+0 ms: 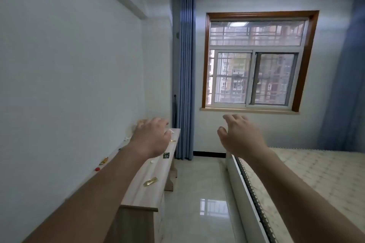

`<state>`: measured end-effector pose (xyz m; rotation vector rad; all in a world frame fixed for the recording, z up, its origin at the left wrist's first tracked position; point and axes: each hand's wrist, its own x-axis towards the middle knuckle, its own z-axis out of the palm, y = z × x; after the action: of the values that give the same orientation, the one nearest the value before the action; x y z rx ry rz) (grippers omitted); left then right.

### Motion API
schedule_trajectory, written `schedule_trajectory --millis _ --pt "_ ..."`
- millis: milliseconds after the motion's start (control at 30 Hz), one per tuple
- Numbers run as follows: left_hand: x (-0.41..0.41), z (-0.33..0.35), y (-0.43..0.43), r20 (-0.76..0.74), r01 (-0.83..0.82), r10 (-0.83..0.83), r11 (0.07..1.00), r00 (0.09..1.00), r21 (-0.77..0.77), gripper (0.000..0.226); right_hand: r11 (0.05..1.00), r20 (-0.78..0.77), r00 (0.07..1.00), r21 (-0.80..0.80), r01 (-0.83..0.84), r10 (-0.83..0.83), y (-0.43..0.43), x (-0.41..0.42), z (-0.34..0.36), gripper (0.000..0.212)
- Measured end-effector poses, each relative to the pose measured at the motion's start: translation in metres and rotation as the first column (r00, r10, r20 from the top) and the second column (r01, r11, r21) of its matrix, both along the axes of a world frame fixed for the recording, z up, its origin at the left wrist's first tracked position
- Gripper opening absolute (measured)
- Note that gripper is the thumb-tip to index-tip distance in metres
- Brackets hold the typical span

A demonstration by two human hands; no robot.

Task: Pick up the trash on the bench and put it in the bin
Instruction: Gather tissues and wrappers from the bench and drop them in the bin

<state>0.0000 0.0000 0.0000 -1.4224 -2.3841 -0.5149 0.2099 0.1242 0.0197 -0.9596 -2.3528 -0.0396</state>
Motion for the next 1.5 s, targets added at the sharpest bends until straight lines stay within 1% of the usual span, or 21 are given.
schedule_trajectory --millis 100,200,333,433,733,900,1133,1333,1500 --pt "-0.028 -0.003 0.011 -0.005 -0.003 0.003 1.000 1.000 -0.016 0.044 1.000 0.022 1.000 -0.004 0.020 -0.020 0.014 -0.025 -0.005 0.044" --pt "-0.057 -0.006 0.026 0.012 0.013 -0.013 0.999 1.000 -0.032 0.044 0.999 0.071 0.997 -0.048 0.018 -0.015 0.031 -0.051 -0.010 0.043" --pt "-0.092 -0.013 0.049 0.007 0.023 -0.023 0.999 1.000 -0.046 0.043 0.999 0.083 0.996 -0.039 0.031 -0.027 0.055 -0.083 -0.016 0.046" --pt "-0.111 -0.018 0.070 0.021 0.026 -0.024 0.998 0.999 -0.059 0.042 0.998 0.092 0.994 -0.027 0.055 -0.052 0.076 -0.104 -0.022 0.043" --pt "-0.125 -0.023 0.160 -0.008 -0.007 0.006 0.998 1.000 -0.067 0.040 1.000 0.089 0.996 0.009 0.025 -0.026 0.174 -0.127 -0.041 0.043" --pt "-0.118 -0.031 0.223 -0.011 -0.037 0.036 0.998 0.999 -0.044 0.039 0.999 0.074 0.996 -0.021 -0.041 0.042 0.248 -0.126 -0.047 0.044" --pt "-0.130 -0.028 0.291 0.002 -0.142 0.142 0.989 0.990 -0.035 0.041 0.991 0.100 0.986 -0.048 -0.129 0.133 0.339 -0.150 -0.047 0.044" --pt "-0.175 -0.033 0.322 -0.012 -0.228 0.228 0.974 0.974 -0.013 0.033 0.971 0.091 0.967 -0.055 -0.234 0.238 0.380 -0.210 -0.042 0.041" --pt "-0.237 -0.044 0.347 -0.013 -0.272 0.272 0.962 0.962 0.005 0.039 0.958 0.117 0.951 -0.057 -0.281 0.286 0.414 -0.275 -0.048 0.041"
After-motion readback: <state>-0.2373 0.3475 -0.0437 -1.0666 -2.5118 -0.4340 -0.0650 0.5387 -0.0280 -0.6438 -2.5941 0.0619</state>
